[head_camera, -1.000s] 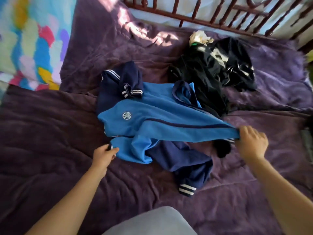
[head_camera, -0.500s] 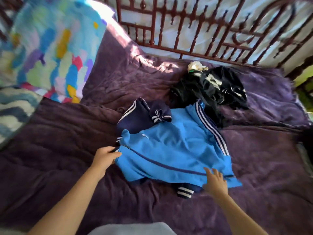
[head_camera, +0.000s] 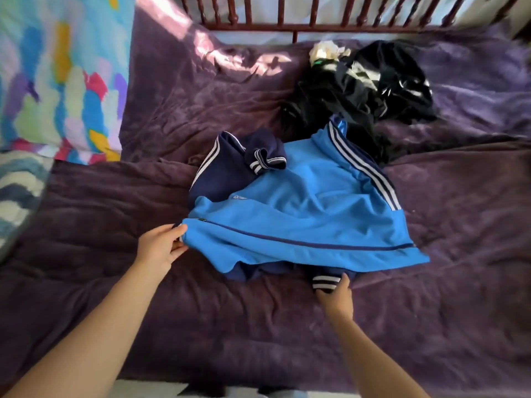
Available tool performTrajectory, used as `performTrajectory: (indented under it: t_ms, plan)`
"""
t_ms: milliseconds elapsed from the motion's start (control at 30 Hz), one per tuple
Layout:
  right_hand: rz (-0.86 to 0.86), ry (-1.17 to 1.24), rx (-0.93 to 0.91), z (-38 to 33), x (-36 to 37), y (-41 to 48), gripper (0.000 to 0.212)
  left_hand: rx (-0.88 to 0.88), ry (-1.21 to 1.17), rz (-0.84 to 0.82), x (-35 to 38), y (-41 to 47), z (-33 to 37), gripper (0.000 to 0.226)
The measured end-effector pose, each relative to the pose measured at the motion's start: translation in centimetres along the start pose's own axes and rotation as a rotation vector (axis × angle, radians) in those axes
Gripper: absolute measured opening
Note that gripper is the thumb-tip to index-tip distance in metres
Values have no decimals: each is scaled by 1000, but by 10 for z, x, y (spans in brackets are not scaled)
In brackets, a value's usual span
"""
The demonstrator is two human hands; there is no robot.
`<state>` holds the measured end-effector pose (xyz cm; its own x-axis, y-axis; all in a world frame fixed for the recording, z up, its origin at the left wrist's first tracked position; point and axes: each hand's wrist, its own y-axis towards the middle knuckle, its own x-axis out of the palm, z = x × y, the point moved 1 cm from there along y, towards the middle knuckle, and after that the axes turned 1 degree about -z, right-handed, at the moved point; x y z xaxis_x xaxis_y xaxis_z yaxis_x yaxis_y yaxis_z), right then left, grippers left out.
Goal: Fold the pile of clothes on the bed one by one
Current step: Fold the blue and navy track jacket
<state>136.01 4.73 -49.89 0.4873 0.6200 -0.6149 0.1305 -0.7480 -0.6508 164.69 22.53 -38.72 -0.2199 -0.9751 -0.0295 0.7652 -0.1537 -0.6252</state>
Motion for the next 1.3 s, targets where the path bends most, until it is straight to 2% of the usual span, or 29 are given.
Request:
performTrajectory:
  t_ms: [100, 200, 300, 400, 500, 567, 700, 767, 833, 900, 1000, 1100, 1167, 1300]
  plan:
    - [104, 110, 38, 3, 1, 11, 58, -50, 3, 30, -14, 3, -12, 14]
    - [183, 103, 74, 6, -11, 19, 33, -78, -1, 32, -22, 6, -15, 15]
    - [166, 119, 90, 7, -23, 11, 23, -84, -8, -7, -21, 7, -8, 16]
    - [137, 318, 113, 11, -38, -14, 14, -59, 8, -68, -18, 8, 5, 17]
    - [189, 528, 119, 27, -84, -49, 11, 18, 53, -145, -19, 11, 27, 12]
    - [261, 639, 93, 48, -128, -77, 15, 80, 78, -189, -24, 14, 43, 19]
    - [441, 697, 23, 89, -192, -139, 46, 116, 84, -195, -53, 22, 61, 22]
    - [544, 713, 100, 111, -203, -157, 33, 64, 17, -147, -76, 31, 60, 27]
    - [577, 732, 155, 123, -196, -167, 19, 15, -40, -76, -98, 41, 48, 25]
    - [527, 655, 204, 133, -181, -163, 21, -3, -16, -31, -111, 44, 25, 19]
    - [339, 477, 303, 136, -137, -153, 48, -61, 50, -53, -114, 33, -28, 57]
    - [132, 336, 315, 132, -90, -151, 31, -223, 180, -137, -104, 4, -85, 63]
    - [54, 190, 283, 126, -77, -150, 21, -285, 204, -200, -93, -16, -113, 65]
    - [-189, -60, 140, 92, -96, -157, 25, -344, 217, -236, -81, -48, -147, 57]
